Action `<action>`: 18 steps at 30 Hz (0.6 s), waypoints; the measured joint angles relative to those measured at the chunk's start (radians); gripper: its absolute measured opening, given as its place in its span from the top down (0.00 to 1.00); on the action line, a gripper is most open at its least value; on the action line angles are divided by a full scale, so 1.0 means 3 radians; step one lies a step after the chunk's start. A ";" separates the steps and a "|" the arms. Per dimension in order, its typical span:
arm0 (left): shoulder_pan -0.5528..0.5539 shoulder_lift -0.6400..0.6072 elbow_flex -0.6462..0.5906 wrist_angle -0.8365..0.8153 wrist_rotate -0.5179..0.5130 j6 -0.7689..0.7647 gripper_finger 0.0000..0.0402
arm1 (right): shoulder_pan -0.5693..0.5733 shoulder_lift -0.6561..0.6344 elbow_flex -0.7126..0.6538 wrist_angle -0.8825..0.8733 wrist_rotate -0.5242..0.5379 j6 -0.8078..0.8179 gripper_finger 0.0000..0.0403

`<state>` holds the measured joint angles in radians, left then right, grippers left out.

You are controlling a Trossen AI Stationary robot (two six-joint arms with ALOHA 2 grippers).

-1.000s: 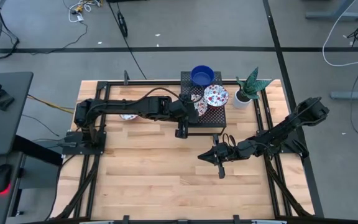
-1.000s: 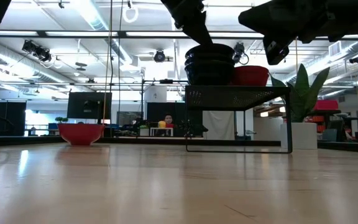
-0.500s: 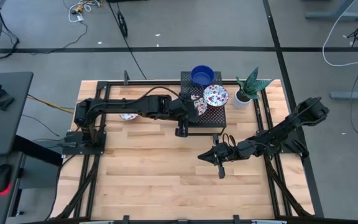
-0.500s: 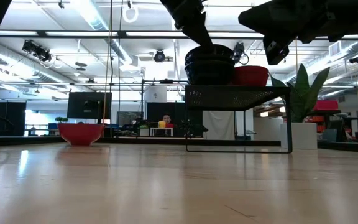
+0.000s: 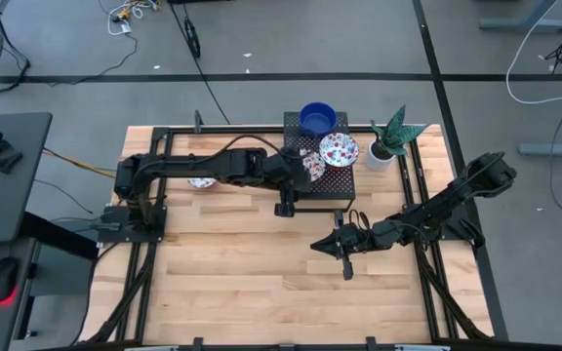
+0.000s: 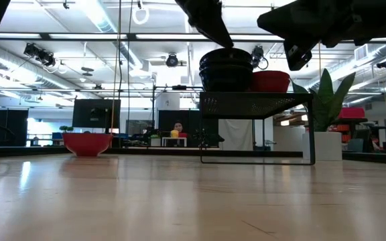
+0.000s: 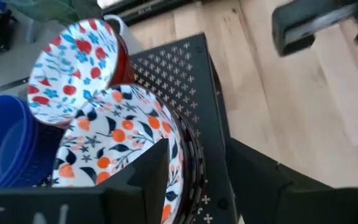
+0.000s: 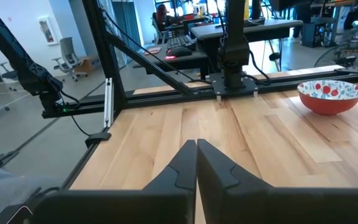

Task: Pick & Place Mini bowls
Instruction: Stack the black bowl on the black bowls on the shelf

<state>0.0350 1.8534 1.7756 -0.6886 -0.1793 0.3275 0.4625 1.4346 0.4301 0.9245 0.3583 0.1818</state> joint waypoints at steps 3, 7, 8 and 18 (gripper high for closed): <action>-0.0024 -0.0020 0.0000 0.0000 0.0001 -0.0014 0.60 | 0.0000 0.0001 0.0000 -0.0001 0.0000 0.0000 0.96; -0.0043 -0.0016 0.0000 -0.0006 0.0007 -0.0013 0.67 | 0.0000 0.0000 0.0000 0.0000 0.0000 0.0001 0.96; -0.0043 -0.0007 0.0000 -0.0003 0.0008 -0.0014 0.70 | 0.0000 0.0000 0.0000 0.0001 0.0000 0.0000 0.96; 0.0002 0.0024 0.0000 -0.0006 0.0013 -0.0011 0.82 | -0.0001 0.0001 0.0000 0.0002 0.0000 0.0001 0.96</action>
<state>0.0357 1.8606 1.7756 -0.6904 -0.1753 0.3241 0.4622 1.4348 0.4301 0.9251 0.3583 0.1822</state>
